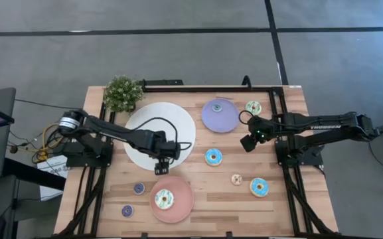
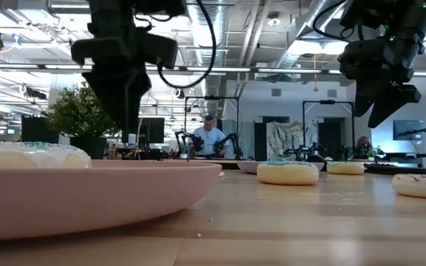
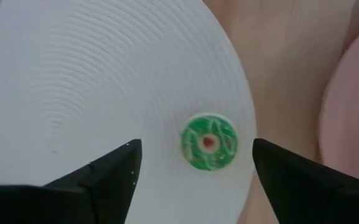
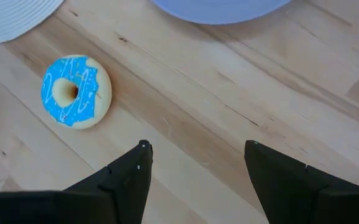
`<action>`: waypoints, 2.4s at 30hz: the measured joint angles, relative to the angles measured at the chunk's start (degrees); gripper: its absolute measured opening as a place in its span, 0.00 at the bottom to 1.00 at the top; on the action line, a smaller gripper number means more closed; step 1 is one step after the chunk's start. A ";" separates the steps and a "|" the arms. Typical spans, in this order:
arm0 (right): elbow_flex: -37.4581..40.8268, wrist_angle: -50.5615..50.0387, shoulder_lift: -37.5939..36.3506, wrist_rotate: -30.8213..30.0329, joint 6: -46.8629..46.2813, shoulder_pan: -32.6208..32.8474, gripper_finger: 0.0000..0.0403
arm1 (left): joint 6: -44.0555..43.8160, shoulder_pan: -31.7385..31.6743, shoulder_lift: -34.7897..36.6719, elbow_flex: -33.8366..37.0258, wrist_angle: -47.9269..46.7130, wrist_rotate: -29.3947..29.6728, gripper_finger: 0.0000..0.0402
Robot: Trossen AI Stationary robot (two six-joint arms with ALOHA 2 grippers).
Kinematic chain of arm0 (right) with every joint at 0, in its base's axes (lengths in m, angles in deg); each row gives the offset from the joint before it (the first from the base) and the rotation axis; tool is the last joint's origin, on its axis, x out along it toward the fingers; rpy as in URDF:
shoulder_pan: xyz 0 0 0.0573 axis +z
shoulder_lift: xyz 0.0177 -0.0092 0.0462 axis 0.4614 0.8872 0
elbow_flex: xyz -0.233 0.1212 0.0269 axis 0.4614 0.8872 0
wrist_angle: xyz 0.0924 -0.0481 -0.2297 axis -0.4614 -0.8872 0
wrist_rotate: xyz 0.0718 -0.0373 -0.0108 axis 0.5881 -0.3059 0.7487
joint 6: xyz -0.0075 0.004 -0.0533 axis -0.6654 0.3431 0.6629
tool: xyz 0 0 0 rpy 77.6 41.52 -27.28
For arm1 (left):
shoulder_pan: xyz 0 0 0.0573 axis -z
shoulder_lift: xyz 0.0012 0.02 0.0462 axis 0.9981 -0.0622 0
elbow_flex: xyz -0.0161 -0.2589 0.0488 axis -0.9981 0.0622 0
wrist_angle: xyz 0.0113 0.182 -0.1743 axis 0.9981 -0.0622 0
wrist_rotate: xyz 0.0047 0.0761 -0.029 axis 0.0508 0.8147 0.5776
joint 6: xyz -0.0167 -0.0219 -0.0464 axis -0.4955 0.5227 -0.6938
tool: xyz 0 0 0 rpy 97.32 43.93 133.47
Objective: Pick & Place donuts
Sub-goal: Put the small green donut on the purple plate
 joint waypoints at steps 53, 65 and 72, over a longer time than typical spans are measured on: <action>0.00 2.12 0.07 -1.42 -0.13 0.00 0.61 | 1.56 -0.02 -4.50 10.49 14.40 -4.79 0.76; 0.00 2.14 0.07 -1.42 -0.08 0.00 0.61 | 1.45 -0.02 -4.52 10.49 14.34 -4.77 0.75; 0.00 2.12 0.07 -1.42 0.40 0.00 0.61 | 0.30 0.00 -4.55 10.49 14.31 -5.87 0.60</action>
